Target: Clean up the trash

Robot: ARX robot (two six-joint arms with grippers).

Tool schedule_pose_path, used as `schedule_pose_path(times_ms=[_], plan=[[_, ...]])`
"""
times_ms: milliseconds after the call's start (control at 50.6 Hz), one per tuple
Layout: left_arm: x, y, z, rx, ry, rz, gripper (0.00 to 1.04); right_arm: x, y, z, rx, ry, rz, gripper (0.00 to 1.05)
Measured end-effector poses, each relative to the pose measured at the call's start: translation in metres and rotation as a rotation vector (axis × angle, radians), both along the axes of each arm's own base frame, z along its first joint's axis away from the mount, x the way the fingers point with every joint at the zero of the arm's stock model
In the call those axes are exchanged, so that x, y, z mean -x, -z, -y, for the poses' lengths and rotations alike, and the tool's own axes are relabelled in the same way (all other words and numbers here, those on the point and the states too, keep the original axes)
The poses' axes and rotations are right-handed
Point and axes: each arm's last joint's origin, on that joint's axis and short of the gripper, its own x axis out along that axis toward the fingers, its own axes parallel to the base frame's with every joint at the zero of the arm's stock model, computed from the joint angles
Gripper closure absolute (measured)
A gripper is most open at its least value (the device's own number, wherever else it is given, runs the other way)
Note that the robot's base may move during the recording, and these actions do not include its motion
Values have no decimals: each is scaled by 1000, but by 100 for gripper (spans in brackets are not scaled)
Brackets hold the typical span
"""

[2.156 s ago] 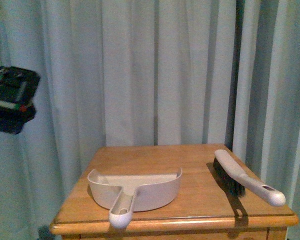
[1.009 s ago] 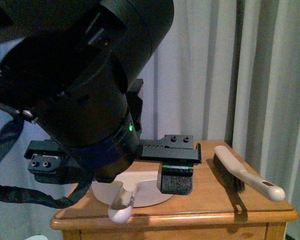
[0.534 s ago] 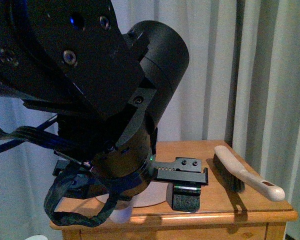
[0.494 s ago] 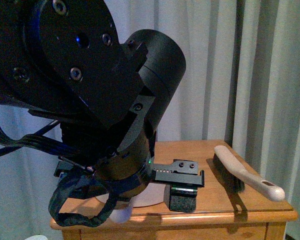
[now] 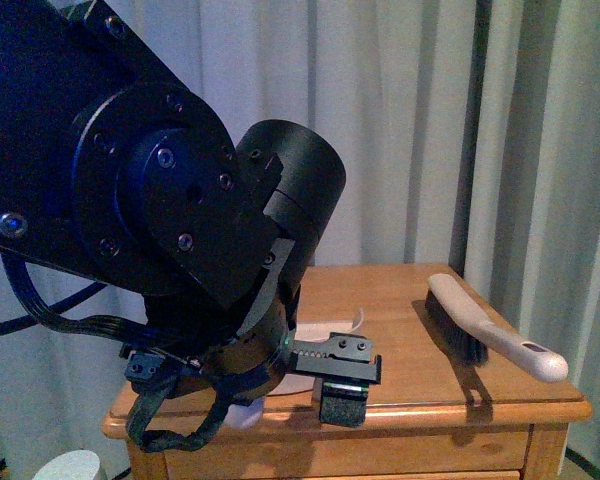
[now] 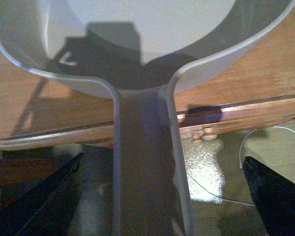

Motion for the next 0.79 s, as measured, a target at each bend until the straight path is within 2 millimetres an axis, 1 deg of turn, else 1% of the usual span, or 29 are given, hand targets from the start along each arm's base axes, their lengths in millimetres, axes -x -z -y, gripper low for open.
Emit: schedule_pose_path(times_ms=[297,336,376,475,534,672,732,791], plan=[[-3,-1,-3,-12,2,16,9,0,0,0,0,0,0,7],[-3,-1,-3,-17,-1,18,17,0,0,0,0,0,0,7],[-3,-1,-4,-20,-1,18,22,0,0,0,0,0,0,7],[-4,-1,-5,-24,-1,19,40,0,0,0,0,0,0,7],[-4,-1,-5,-25,0,18,47,0,0,0,0,0,0,7],[-3,0,-5,-27,3,11,69,0,0,0,0,0,0,7],[-3,0,-5,-29,1,12,75,0,0,0,0,0,0,7],[-3,-1,-5,-29,4,12,76,0,0,0,0,0,0,7]])
